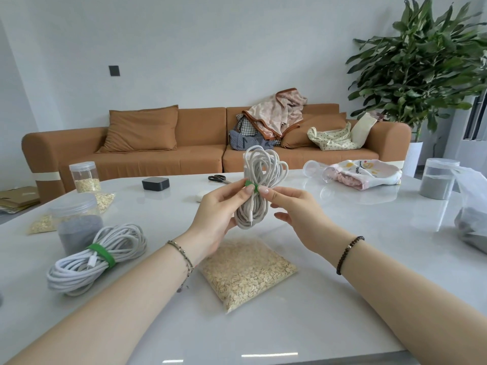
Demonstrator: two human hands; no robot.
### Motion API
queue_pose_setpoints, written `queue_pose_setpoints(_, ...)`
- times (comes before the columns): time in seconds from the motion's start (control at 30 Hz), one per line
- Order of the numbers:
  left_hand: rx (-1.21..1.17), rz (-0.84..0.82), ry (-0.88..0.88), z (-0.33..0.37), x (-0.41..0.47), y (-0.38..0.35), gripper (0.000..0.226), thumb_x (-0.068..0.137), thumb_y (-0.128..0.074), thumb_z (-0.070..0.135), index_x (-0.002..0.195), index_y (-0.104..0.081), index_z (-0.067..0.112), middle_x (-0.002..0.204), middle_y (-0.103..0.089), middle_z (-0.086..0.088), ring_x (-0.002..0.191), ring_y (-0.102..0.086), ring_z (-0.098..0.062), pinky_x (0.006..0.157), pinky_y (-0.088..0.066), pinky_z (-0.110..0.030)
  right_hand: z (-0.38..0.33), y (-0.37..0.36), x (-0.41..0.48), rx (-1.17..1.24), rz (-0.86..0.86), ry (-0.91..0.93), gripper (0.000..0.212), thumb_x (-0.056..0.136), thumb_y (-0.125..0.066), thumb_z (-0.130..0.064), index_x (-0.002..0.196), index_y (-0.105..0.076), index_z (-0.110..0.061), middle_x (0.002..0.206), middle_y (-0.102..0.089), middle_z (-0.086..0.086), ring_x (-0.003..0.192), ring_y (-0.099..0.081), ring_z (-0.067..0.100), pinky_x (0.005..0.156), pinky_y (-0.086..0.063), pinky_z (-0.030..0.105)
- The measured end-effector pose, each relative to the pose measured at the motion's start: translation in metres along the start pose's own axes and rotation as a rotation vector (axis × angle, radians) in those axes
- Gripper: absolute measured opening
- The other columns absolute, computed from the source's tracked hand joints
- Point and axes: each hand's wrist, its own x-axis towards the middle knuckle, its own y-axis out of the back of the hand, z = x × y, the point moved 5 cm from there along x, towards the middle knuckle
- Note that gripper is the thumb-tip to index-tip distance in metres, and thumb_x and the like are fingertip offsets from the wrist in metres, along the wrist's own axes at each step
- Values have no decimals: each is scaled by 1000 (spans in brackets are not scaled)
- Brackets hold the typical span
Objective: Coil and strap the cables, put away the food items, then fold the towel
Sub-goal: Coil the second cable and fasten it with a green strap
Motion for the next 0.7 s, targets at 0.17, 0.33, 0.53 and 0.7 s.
queue_pose_setpoints(0.17, -55, 69, 31, 0, -1, 3, 38, 86, -75, 21, 121, -64, 8, 103, -78, -4, 89, -75, -17, 62, -57, -29, 2, -9, -1, -45, -88, 25, 34, 91, -66, -46, 109, -77, -19, 108, -76, -1, 109, -66, 18, 89, -49, 29)
queue_pose_setpoints(0.33, -70, 68, 51, -5, 2, 3, 17, 95, -65, 11, 112, -66, 7, 97, -78, -8, 88, -75, -21, 72, -61, -32, 0, -9, -1, -118, -76, 50, 32, 91, -68, -43, 104, -76, -16, 103, -77, 0, 108, -68, 20, 98, -51, 36)
queue_pose_setpoints(0.53, -102, 92, 73, -7, 4, 8, 21, 93, -68, 12, 112, -67, 3, 107, -75, -17, 95, -73, -26, 80, -62, -39, 2, -10, -1, -80, -87, 49, 33, 90, -71, -38, 104, -77, -9, 103, -77, 9, 108, -69, 29, 104, -50, 46)
queue_pose_setpoints(0.7, -96, 120, 94, -5, 4, 10, 38, 89, -74, 15, 123, -59, 6, 105, -76, -13, 93, -75, -22, 69, -62, -37, 2, -12, -2, -95, -76, 55, 33, 88, -74, -37, 100, -78, -7, 99, -78, 10, 105, -69, 30, 103, -51, 46)
